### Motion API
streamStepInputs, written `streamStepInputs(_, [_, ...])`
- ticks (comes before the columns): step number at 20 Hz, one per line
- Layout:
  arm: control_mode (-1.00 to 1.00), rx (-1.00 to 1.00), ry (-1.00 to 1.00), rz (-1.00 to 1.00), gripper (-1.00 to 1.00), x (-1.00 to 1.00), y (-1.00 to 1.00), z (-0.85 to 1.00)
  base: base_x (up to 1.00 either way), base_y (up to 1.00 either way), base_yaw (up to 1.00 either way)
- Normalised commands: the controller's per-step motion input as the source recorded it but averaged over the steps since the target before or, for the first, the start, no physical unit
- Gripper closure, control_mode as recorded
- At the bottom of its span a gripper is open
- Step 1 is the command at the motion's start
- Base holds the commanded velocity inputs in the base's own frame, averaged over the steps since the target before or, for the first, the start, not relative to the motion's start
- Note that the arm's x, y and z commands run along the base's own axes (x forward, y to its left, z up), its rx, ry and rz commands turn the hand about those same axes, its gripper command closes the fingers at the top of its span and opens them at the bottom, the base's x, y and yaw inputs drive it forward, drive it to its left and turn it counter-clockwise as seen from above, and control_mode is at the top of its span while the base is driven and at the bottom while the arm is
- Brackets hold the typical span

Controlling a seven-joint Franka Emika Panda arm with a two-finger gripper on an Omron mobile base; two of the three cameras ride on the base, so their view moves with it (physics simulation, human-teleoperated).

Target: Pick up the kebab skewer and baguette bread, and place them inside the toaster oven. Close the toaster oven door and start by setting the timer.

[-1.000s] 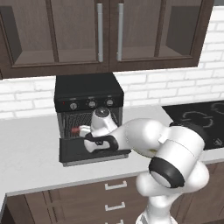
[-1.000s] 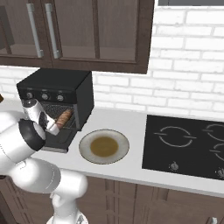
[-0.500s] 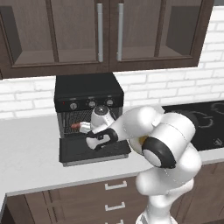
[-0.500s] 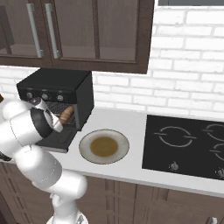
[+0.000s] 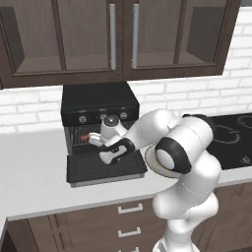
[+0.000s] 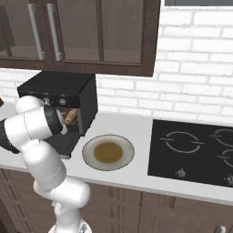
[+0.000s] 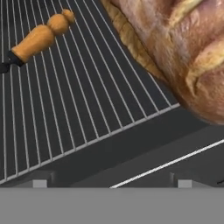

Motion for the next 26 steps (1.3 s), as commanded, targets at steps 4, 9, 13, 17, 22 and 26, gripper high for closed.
streamStepInputs(4, [-1.00, 0.00, 0.00, -0.07, -1.00, 0.30, 0.09, 0.00, 0.00, 0.00, 0.00])
streamStepInputs(9, [-1.00, 0.00, 0.00, -0.05, -1.00, 0.04, 0.15, 0.00, 0.00, 0.00, 0.00])
streamStepInputs(13, [-1.00, 0.00, 0.00, -0.05, -1.00, 0.00, 0.21, 0.00, 0.00, 0.00, 0.00])
streamStepInputs(17, [-1.00, 0.00, 0.00, -0.03, -1.00, -0.16, 0.16, 0.00, 0.00, 0.00, 0.00])
streamStepInputs(22, [-1.00, 0.00, 0.00, 0.00, -1.00, -0.98, 0.02, 0.03, 0.00, 0.00, 0.00])
streamStepInputs(26, [-1.00, 0.00, 0.01, 0.00, -1.00, -1.00, 0.00, 0.13, 0.00, 0.00, 0.00])
